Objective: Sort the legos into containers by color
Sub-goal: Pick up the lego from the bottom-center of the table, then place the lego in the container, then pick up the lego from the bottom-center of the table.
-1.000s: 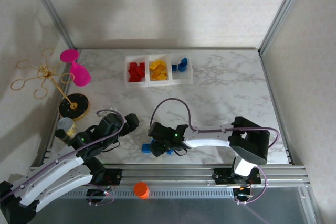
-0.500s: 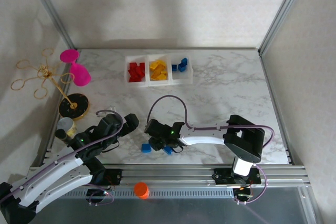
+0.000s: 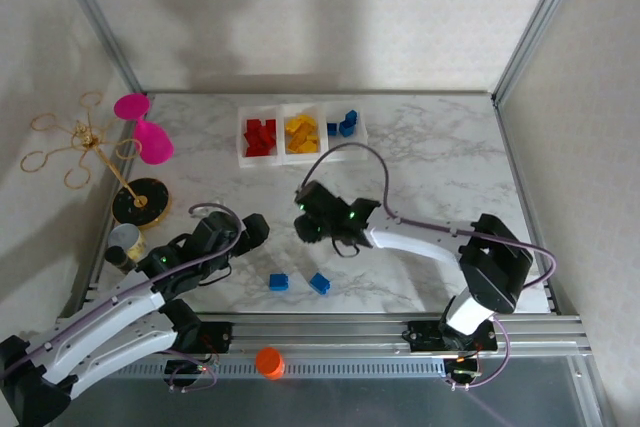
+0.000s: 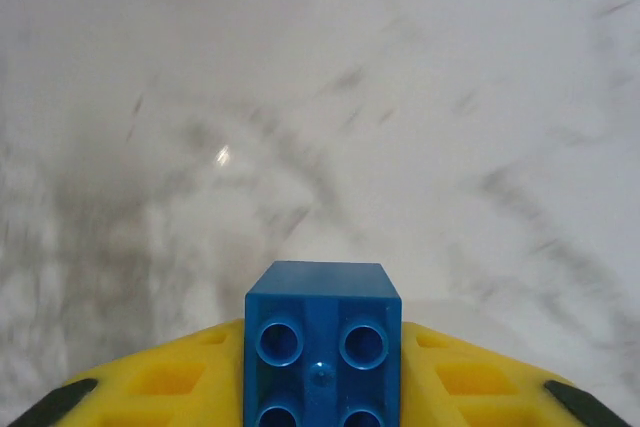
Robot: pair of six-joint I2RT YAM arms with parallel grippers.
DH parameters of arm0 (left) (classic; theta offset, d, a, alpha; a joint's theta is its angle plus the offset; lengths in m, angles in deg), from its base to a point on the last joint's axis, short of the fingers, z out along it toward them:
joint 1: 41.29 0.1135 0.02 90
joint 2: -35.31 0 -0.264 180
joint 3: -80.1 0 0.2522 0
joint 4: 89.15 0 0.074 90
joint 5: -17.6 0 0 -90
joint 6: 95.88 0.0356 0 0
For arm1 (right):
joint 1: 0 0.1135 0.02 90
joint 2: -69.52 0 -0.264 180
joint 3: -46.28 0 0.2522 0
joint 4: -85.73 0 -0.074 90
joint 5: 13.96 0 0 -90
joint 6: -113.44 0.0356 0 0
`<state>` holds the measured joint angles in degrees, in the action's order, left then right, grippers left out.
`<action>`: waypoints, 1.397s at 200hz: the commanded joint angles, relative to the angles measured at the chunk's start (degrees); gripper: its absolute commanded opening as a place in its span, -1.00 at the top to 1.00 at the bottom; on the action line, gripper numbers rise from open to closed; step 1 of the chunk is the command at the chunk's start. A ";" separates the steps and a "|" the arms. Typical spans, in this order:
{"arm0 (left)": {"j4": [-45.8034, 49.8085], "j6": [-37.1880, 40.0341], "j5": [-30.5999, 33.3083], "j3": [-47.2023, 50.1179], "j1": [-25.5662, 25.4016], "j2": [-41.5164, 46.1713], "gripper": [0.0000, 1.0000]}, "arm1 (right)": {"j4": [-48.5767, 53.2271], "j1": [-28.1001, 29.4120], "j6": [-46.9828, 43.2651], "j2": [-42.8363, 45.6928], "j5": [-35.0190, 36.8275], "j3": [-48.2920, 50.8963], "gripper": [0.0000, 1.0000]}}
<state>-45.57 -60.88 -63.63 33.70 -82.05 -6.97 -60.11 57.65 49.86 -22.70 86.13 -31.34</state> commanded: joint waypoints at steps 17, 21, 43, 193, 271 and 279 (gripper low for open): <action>-8.50 4.56 0.94 -4.13 0.50 -4.28 -0.99 | -0.57 -10.81 -0.71 -1.39 4.66 -6.65 0.28; -9.58 4.86 0.97 -4.22 0.45 -4.72 -0.99 | -1.25 -11.82 -1.12 -1.96 4.91 -7.46 0.28; -14.50 6.65 1.57 -5.09 0.50 -7.73 -0.99 | -4.69 -16.90 -2.69 -7.66 6.48 -13.16 0.27; -25.96 11.60 0.14 -7.13 0.94 -16.73 -0.99 | -6.49 -28.92 -9.72 -30.38 1.72 -42.18 -0.29; -16.89 9.79 -0.50 -4.81 0.94 -7.89 -0.99 | -4.24 -19.17 -6.55 -6.30 -1.35 -14.17 -0.57; -15.08 9.68 -0.11 -4.71 1.00 -6.62 -0.99 | -3.61 -18.17 -5.98 -4.33 -1.28 -11.83 -0.59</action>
<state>-66.92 -50.35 -64.11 27.97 -81.56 -16.98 -66.34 36.36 42.08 -31.75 86.13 -49.72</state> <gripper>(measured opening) 0.996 0.782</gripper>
